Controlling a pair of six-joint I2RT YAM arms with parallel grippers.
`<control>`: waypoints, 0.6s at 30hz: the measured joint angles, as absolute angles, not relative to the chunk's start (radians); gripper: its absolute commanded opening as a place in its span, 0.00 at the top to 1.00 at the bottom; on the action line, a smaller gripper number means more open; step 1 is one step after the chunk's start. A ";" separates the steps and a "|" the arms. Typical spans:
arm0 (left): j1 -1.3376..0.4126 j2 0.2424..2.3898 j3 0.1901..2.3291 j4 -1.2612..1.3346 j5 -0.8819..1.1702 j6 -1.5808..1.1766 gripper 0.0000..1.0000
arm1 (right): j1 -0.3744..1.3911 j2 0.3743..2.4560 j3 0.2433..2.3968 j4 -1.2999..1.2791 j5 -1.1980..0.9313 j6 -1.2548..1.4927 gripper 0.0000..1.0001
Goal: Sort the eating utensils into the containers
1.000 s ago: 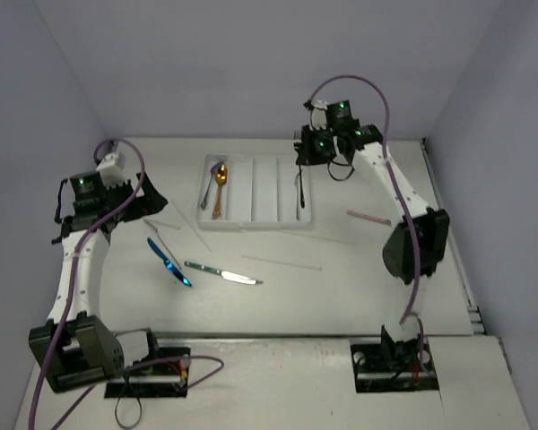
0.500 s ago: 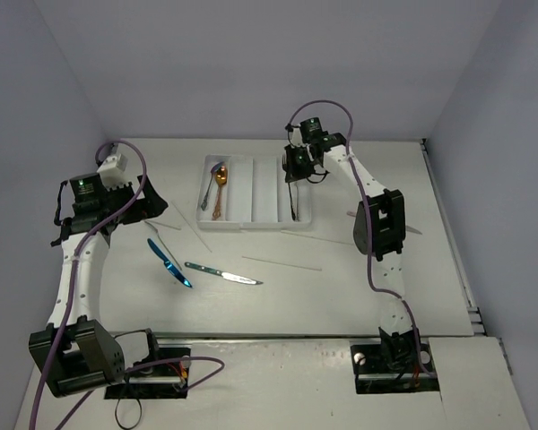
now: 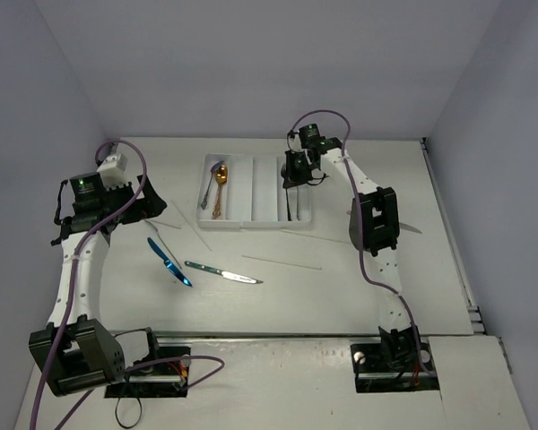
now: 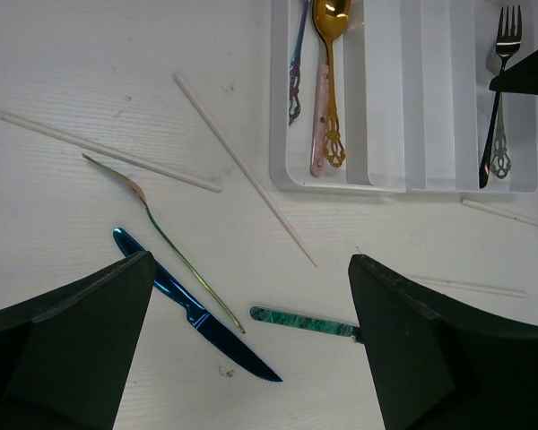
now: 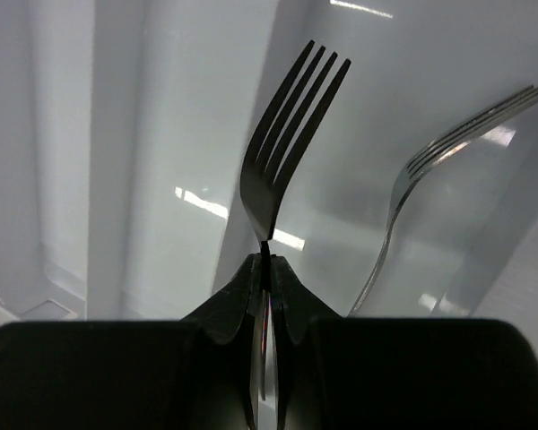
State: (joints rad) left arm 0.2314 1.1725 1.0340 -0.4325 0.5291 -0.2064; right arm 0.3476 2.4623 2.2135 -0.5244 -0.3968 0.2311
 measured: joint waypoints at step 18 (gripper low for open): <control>0.231 1.169 0.986 -0.519 0.473 -0.144 0.11 | 0.322 2.480 2.154 -0.524 -0.477 0.264 0.68</control>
State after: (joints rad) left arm 0.2314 1.1694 0.9855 -0.5190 0.4733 -0.1441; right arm 0.3222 2.4804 2.1537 -0.5241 -0.4767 0.2642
